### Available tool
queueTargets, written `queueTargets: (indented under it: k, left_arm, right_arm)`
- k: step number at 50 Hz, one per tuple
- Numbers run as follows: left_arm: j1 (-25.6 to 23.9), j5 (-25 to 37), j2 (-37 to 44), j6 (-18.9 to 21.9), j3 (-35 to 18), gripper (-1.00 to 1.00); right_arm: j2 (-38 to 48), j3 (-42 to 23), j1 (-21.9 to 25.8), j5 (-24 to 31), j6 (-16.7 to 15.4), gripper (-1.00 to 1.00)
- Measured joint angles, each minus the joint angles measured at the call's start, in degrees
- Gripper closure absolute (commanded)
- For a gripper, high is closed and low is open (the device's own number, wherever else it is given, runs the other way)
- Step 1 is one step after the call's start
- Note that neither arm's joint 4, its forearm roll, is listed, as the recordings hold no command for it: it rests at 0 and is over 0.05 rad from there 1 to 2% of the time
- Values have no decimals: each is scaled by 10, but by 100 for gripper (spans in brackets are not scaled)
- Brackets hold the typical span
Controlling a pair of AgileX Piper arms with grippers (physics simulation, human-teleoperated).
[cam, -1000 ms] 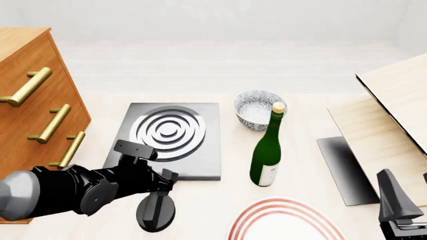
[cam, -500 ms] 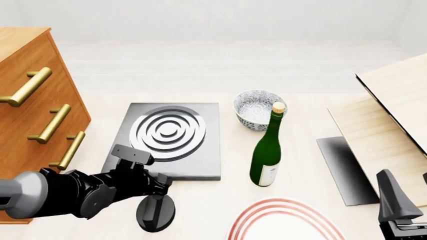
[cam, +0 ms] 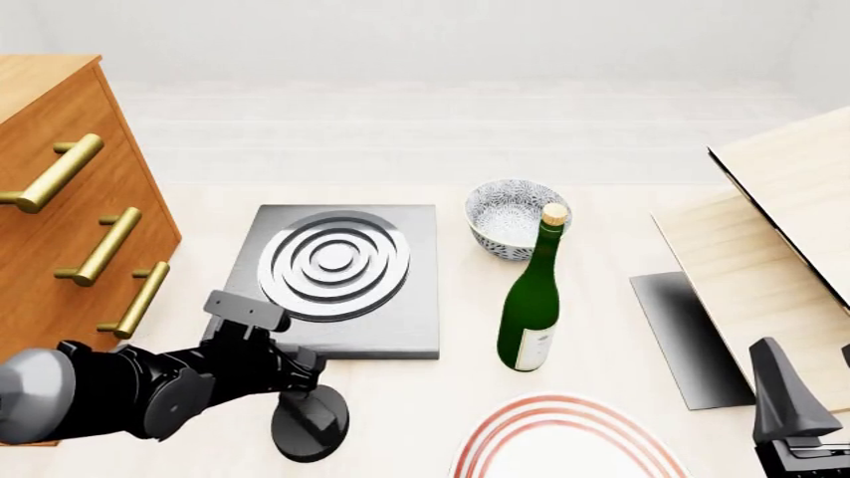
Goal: Turn on the stove.
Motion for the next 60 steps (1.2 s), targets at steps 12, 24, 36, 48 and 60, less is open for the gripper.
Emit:
queueTargets:
  k: [12, 24, 36, 48, 60]
  left_arm:
    - [9, 1, -13, 18, 13, -100]
    - [11, -4, -37, 36, 34, -100]
    - [10, 6, -82, 59, 62, -100]
    - [-1, 19, -125, 69, 88, -100]
    - [-2, 60, -185, 71, 95, -100]
  right_arm:
    - [0, 1, 0, -1, 0, -100]
    - [0, 0, 0, 0, 0, -100]
    - [0, -2, 0, 2, 0, -100]
    - [0, 0, 1, 0, -1, -100]
    - [0, 1, 1, 0, -1, -100]
